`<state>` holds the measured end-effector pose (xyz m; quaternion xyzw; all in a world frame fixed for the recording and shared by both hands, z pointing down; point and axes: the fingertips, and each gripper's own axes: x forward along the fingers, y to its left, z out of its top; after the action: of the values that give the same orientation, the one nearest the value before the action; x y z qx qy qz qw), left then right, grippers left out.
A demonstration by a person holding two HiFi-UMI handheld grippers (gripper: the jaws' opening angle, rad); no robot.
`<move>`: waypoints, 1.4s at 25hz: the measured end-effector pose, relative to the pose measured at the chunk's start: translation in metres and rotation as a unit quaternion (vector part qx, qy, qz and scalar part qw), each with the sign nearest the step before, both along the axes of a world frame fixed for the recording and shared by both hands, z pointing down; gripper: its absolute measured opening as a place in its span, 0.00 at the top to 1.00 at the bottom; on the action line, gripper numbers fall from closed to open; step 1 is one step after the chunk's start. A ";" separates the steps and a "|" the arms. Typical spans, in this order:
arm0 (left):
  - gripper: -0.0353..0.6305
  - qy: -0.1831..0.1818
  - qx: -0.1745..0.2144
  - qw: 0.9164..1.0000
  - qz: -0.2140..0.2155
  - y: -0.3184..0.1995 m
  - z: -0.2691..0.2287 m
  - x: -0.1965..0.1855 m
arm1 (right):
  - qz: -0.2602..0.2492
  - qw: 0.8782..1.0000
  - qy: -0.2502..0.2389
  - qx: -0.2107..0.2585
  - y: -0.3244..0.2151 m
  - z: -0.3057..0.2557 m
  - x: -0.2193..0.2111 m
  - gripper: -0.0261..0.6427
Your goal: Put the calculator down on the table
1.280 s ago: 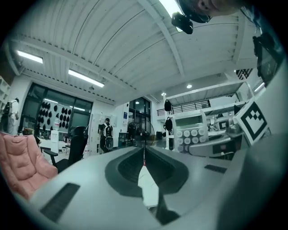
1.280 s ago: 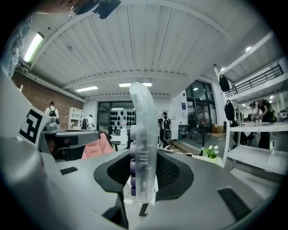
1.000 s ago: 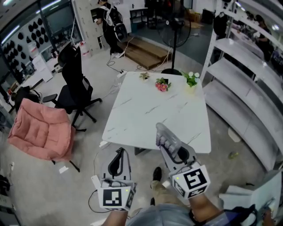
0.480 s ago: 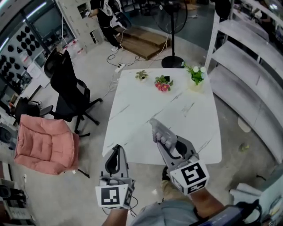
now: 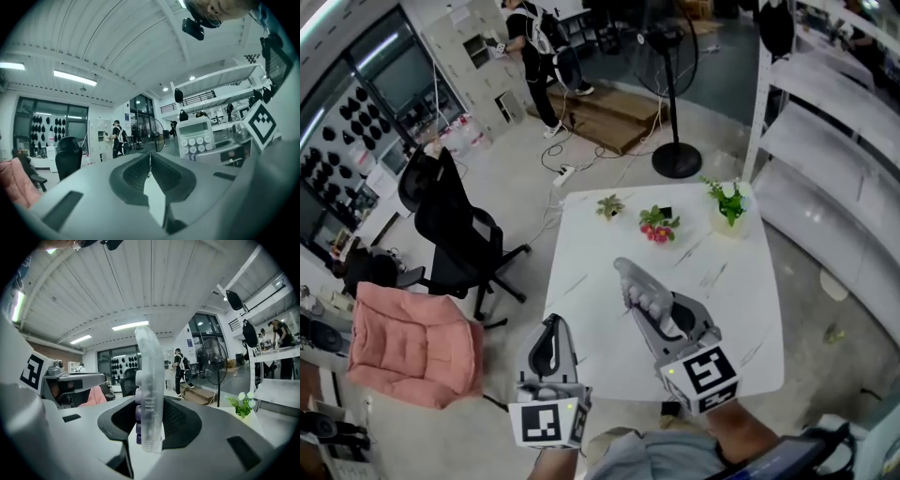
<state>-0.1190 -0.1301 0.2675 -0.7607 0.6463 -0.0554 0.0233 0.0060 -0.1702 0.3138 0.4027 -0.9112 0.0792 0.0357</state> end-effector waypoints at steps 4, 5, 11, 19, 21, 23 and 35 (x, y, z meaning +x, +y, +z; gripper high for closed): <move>0.93 -0.002 0.026 1.000 -0.008 -0.014 -0.014 -0.013 | -0.011 1.000 -0.001 0.003 -0.017 -0.004 -0.016 0.74; 0.93 0.000 0.021 1.000 -0.015 -0.016 -0.011 -0.020 | -0.014 1.000 0.000 0.003 -0.020 -0.004 -0.021 0.74; 0.93 0.011 0.006 1.000 -0.023 -0.038 0.006 -0.050 | -0.013 1.000 0.015 -0.006 -0.040 0.006 -0.050 0.74; 0.93 0.021 -0.016 1.000 -0.010 -0.064 0.021 -0.084 | -0.009 0.998 0.038 -0.042 -0.056 0.035 -0.087 0.74; 0.93 0.023 -0.020 0.999 -0.008 -0.070 0.027 -0.091 | -0.008 0.998 0.044 -0.053 -0.060 0.048 -0.093 0.74; 0.93 0.021 -0.031 0.999 -0.007 -0.077 0.039 -0.098 | -0.006 0.997 0.048 -0.064 -0.065 0.063 -0.099 0.74; 0.93 0.044 -0.090 0.995 0.010 -0.096 0.092 -0.122 | 0.005 0.985 0.086 -0.152 -0.069 0.146 -0.118 0.74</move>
<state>-0.2407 -0.2258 0.3591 -0.7681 0.6312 -0.0795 -0.0733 -0.1119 -0.2390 0.4595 0.4023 -0.8800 0.1825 0.1742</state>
